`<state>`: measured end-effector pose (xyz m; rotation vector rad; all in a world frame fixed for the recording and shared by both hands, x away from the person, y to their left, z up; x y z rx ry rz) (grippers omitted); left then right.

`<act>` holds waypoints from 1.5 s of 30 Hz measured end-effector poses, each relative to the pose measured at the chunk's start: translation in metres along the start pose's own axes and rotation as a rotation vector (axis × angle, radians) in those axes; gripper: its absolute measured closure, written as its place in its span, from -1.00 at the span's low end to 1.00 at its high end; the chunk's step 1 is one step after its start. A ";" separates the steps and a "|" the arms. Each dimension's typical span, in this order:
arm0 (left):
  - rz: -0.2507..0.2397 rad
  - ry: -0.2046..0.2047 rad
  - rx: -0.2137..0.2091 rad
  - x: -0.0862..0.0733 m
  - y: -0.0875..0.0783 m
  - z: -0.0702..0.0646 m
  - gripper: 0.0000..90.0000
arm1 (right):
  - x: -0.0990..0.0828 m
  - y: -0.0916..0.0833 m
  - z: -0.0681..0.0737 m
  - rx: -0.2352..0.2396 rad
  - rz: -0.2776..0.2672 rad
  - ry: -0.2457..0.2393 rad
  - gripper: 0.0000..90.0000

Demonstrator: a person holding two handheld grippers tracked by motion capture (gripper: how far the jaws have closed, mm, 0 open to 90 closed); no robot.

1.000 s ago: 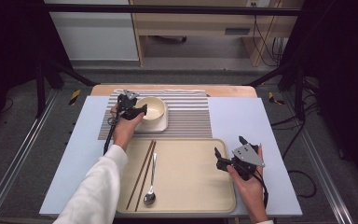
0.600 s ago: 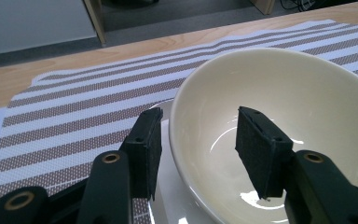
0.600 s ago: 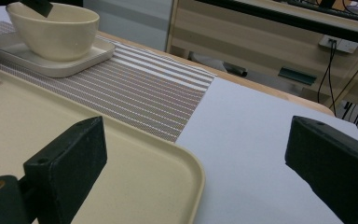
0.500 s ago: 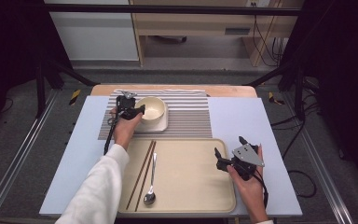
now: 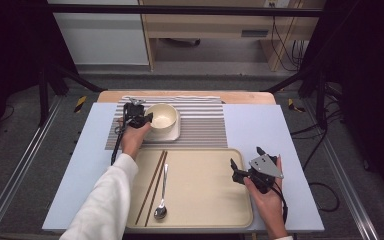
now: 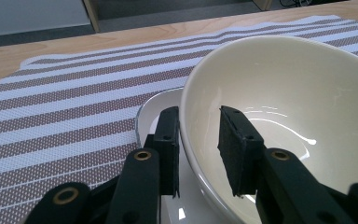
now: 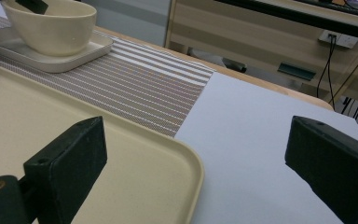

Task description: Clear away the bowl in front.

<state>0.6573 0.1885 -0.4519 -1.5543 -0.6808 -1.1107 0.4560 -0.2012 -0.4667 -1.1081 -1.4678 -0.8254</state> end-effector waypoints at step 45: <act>-0.083 -0.018 -0.069 0.027 -0.036 -0.009 0.83 | 0.000 -0.001 -0.001 -0.009 0.004 0.001 -0.88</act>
Point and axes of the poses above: each handheld gripper's, and its own axes: y roughly forward along the jaws, x roughly out of its top, z roughly to its left, the point moved 1 cm from there along y, roughly forward along the jaws, and after that the axes turned 12 degrees about -z, right-handed, at the moved point
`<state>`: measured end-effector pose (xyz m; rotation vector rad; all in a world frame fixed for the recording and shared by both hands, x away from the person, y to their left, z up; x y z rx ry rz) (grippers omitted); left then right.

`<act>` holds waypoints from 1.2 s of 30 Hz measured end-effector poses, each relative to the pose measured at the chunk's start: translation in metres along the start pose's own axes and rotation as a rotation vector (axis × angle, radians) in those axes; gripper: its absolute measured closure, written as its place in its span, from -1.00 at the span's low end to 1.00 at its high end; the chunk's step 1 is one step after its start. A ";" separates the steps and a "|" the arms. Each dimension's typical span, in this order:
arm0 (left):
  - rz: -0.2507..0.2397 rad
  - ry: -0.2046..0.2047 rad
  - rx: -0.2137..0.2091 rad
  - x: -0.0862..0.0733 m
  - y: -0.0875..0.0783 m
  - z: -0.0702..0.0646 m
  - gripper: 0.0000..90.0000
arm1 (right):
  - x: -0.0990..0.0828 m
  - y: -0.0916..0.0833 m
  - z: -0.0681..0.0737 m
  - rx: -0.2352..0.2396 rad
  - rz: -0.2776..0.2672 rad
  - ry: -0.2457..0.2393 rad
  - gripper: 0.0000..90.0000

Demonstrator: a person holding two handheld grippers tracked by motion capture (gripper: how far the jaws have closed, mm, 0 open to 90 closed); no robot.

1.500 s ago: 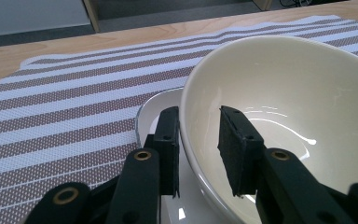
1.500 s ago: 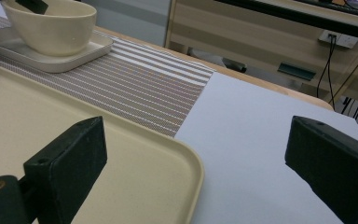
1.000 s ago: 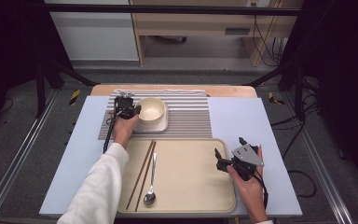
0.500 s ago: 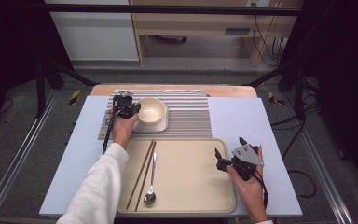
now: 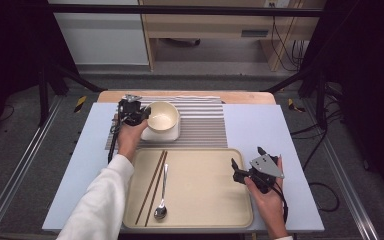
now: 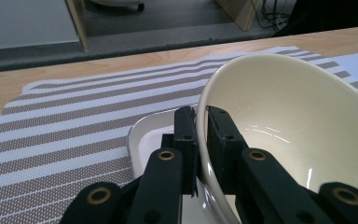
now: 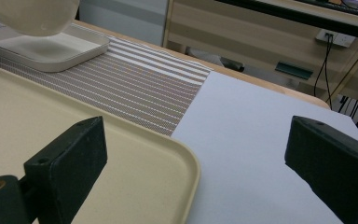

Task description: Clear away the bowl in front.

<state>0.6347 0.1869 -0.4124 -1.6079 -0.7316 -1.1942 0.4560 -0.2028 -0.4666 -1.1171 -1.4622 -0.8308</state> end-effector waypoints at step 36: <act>0.034 0.047 -0.359 -0.055 -0.110 -0.103 0.83 | 0.003 -0.002 0.001 -0.007 -0.016 0.004 -0.88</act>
Point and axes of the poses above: each handheld gripper's, and its own axes: y roughly forward along the jaws, x roughly out of its top, z roughly to its left, the point moved 1 cm from there along y, roughly forward along the jaws, and after that the axes turned 12 degrees about -z, right-handed, at the moved point
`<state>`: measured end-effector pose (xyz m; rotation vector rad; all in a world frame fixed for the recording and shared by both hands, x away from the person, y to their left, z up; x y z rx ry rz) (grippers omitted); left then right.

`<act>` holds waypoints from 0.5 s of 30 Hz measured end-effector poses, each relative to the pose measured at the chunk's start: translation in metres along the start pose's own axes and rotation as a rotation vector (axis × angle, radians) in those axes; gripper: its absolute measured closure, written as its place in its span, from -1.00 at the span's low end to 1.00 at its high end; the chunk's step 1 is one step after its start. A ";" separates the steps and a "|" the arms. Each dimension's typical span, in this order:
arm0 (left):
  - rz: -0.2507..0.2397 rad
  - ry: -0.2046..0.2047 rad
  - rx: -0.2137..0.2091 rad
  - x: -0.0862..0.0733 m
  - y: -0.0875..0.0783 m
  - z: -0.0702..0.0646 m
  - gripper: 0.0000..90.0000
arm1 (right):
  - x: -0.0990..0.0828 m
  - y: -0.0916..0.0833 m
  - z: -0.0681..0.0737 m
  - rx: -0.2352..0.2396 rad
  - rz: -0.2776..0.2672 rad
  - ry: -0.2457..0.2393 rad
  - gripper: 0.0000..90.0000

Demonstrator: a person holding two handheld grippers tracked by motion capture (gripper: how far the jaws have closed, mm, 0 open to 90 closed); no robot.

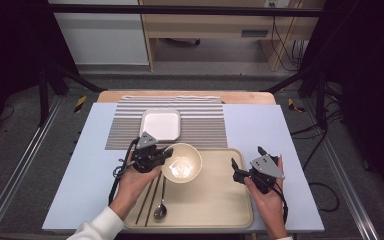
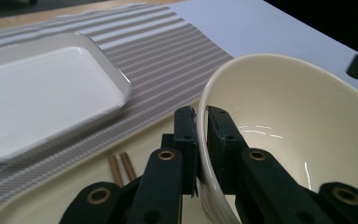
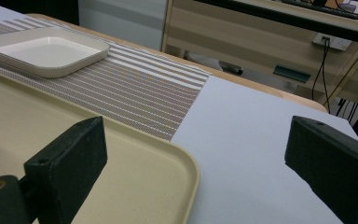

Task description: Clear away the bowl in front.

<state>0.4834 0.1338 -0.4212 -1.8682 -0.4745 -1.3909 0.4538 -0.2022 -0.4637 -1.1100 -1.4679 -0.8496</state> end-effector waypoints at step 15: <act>0.049 0.014 -0.090 -0.026 -0.009 -0.027 0.83 | -0.001 0.001 0.000 -0.001 0.003 -0.003 -0.88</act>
Point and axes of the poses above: each handheld gripper's, and its own axes: y roughly forward along the jaws, x roughly out of its top, z roughly to its left, the point moved 1 cm from there along y, roughly forward along the jaws, and after that the axes turned 12 degrees about -z, right-handed, at the moved point
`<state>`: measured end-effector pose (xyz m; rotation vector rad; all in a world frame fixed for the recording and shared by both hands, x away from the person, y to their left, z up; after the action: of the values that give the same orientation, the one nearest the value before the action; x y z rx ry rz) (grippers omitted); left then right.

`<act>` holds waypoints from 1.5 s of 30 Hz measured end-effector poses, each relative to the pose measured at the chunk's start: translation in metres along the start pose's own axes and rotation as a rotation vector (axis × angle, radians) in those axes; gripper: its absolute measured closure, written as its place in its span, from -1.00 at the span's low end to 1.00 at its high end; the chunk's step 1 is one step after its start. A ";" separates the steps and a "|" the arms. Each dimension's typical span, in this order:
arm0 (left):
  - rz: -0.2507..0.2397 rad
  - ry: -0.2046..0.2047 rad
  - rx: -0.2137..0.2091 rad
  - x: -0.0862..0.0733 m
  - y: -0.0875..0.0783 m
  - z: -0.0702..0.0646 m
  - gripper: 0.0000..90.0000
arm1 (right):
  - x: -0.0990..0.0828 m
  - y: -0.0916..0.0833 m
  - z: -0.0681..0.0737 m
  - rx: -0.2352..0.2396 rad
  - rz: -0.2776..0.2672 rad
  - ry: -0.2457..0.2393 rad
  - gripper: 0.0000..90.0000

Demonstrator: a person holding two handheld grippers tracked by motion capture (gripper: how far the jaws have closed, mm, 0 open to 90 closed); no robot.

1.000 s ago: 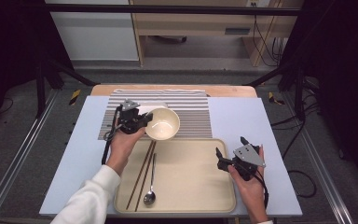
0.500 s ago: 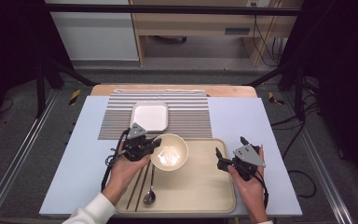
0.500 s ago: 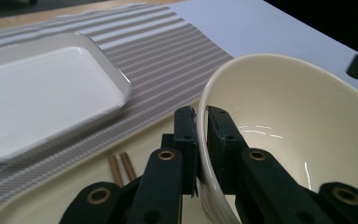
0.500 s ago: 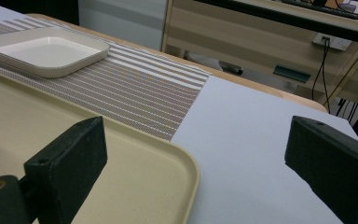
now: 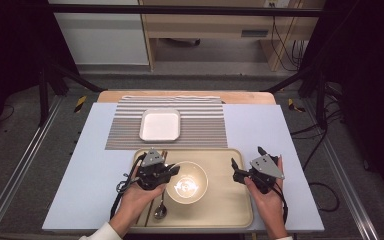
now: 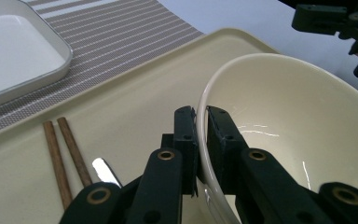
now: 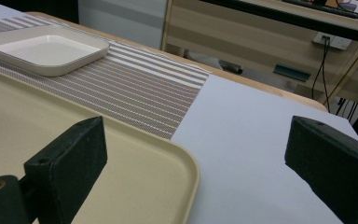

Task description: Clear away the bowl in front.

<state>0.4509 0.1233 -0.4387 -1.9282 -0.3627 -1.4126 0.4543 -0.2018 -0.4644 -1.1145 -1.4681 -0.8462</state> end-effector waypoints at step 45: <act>0.081 -0.035 -0.040 -0.023 -0.002 0.003 0.83 | -0.001 0.002 0.002 0.009 0.012 -0.011 -0.88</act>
<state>0.4431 0.1309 -0.4590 -1.9790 -0.2719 -1.3449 0.4552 -0.1996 -0.4662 -1.1219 -1.4715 -0.8263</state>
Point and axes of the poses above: each handheld gripper's, and its own axes: y roughly forward along the jaws, x roughly out of its top, z roughly to its left, the point moved 1 cm from there along y, roughly forward along the jaws, and after that the axes turned 12 degrees about -z, right-handed, at the moved point
